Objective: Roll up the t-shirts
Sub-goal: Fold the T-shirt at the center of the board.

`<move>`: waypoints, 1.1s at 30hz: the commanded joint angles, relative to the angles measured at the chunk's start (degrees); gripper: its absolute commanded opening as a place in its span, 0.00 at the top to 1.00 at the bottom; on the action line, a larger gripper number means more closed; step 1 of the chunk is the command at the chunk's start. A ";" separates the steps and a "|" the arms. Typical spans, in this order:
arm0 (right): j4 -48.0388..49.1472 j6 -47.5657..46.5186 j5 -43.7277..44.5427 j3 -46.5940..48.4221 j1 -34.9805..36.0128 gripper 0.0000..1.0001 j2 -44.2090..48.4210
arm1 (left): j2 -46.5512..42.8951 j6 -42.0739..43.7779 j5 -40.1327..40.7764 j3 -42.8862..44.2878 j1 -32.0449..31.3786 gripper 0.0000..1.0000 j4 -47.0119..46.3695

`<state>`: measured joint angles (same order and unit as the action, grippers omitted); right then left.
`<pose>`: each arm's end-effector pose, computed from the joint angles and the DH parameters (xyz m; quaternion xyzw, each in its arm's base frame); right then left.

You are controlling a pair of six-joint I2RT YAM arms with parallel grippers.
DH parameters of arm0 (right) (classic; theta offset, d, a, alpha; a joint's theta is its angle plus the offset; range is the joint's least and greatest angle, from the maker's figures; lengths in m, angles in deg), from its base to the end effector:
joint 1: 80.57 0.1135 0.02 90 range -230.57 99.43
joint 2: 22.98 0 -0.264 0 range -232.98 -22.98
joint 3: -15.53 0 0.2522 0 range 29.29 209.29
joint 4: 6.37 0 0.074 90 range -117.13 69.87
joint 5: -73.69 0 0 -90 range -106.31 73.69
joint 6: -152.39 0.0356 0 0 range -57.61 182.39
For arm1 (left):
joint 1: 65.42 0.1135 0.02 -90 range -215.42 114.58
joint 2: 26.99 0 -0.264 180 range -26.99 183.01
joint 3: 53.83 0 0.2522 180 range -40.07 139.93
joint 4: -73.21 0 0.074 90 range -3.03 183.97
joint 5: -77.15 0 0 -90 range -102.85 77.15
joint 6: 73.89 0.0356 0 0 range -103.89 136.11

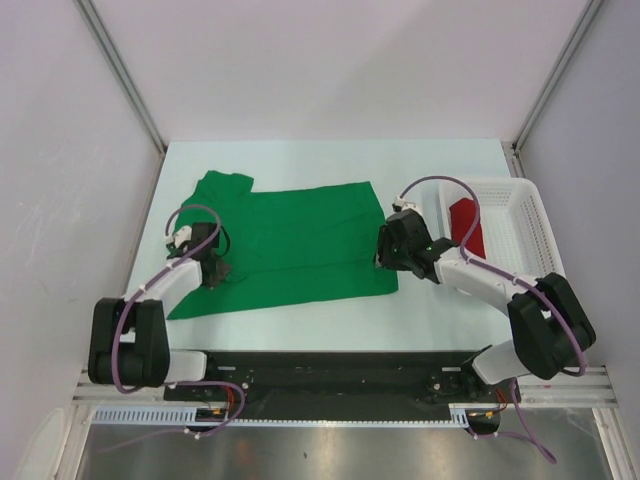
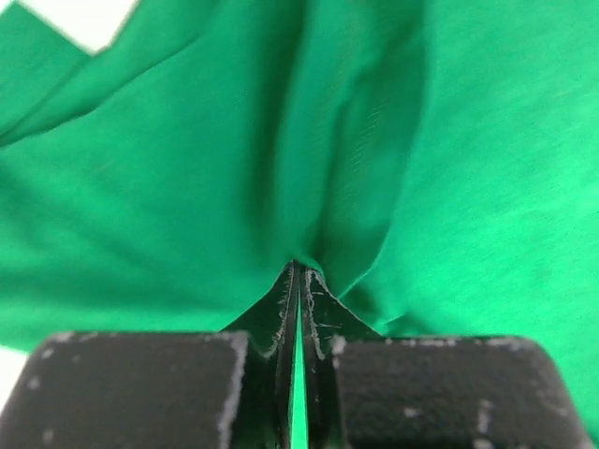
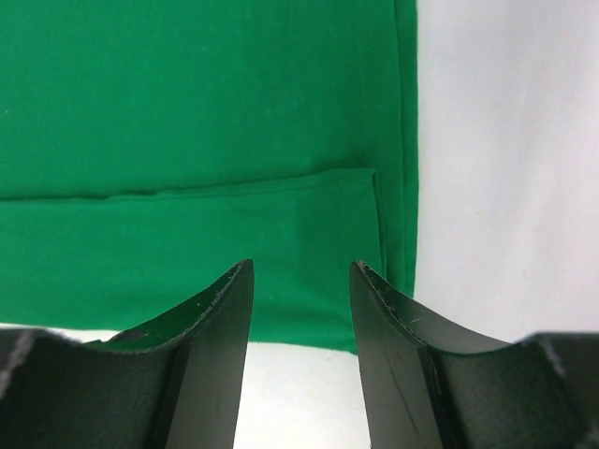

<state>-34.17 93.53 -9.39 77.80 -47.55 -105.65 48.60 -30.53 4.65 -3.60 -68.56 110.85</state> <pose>0.2502 0.1575 0.2059 0.0062 0.9327 0.1413 0.3317 0.2314 -0.0020 0.1650 -0.3891 0.8795 0.0371 0.2716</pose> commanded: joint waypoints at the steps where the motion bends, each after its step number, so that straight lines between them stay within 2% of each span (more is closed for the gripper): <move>1: 2.88 -1.43 -0.15 3.25 -1.72 0.50 -0.29 | 4.81 -1.27 -3.77 6.06 -0.73 0.92 -7.52; 4: 3.32 -2.22 -0.33 4.57 -3.74 0.50 -1.08 | 7.28 0.66 -5.28 11.16 -0.73 0.77 -10.16; 5: 3.49 -2.83 -0.41 4.92 -4.27 0.50 -1.43 | 8.94 1.19 -5.37 12.56 -0.73 0.68 -9.99; 10: 9.55 -5.03 -3.93 7.03 -7.79 0.46 -5.03 | 12.29 6.99 -5.20 21.61 -0.56 0.55 -12.27; 11: 12.00 -5.55 -5.32 8.34 -8.31 0.45 -7.04 | 12.91 7.86 -5.37 22.93 -0.29 0.50 -13.32; 14: 16.56 -6.26 -6.30 10.89 -10.25 0.45 -12.48 | 16.77 11.64 -5.63 29.17 1.55 0.44 -15.44; 18: 18.08 -7.58 -8.41 18.43 -12.09 0.45 -19.78 | 24.67 16.82 -9.05 40.13 5.15 0.40 -17.02; 25: 17.65 -9.42 -10.35 32.23 -14.56 0.44 -32.45 | 41.36 23.16 -13.79 54.22 10.51 0.42 -17.99; 29: 10.83 -11.61 -9.12 42.26 -15.00 0.44 -39.48 | 48.39 25.45 -14.42 63.61 12.80 0.41 -15.18; 33: 5.53 -12.59 -9.03 51.14 -14.91 0.45 -45.72 | 52.98 25.10 -15.82 68.38 15.96 0.41 -12.90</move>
<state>-22.85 83.61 -18.76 120.88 -62.50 -147.12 98.92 -7.73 -8.60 58.62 -55.31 96.07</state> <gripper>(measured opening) 0.556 0.591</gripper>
